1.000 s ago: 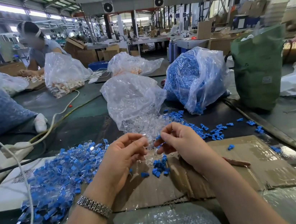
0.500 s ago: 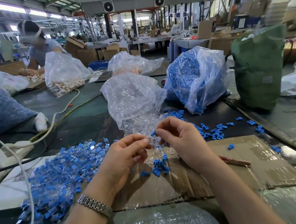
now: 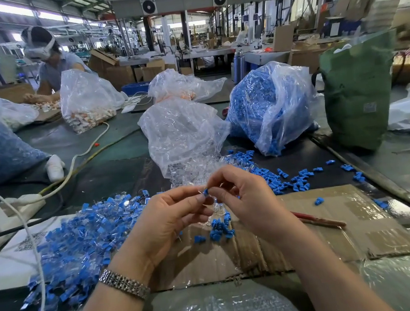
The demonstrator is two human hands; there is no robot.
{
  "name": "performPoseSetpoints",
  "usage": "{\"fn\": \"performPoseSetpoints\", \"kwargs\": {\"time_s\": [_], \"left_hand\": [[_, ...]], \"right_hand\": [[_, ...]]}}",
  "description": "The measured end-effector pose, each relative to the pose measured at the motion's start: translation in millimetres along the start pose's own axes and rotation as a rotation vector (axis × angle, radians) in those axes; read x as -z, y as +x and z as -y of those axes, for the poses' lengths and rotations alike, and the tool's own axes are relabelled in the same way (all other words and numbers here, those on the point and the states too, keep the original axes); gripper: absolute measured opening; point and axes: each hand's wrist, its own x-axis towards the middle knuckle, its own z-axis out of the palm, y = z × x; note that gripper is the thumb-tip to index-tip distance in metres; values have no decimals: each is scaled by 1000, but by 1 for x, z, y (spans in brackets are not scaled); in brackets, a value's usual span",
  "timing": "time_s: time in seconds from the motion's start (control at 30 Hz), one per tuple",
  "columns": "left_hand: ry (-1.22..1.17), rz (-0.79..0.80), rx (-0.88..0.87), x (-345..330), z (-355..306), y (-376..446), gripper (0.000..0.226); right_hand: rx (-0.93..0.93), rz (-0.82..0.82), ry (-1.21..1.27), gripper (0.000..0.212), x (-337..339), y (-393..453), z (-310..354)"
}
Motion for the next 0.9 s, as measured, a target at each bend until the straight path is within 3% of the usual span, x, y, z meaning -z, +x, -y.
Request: {"fn": "performPoseSetpoints", "kwargs": {"time_s": [0.4,0.57,0.63,0.73,0.8,0.9], "left_hand": [[42,-18,-2,1,-1,-2,22],[39,-21,-6,4,0,-1,24],[17,-37,-9,4,1,-1,23],[11,-40,-18,4,1,-1,24],[17,-43,-26,3,1,-1,27],[21,-50,-27,1,0,-2,29]], "right_hand": [[39,67,-88,13,0,-1,-1],[-131,67,-38,11,11,0,4],[-265,113,-309,31,24,0,2],[-564,334,-842,58,41,-8,0],[-656,443,-954,48,49,-14,-1],[-591,460,-965,34,52,-20,1]]}}
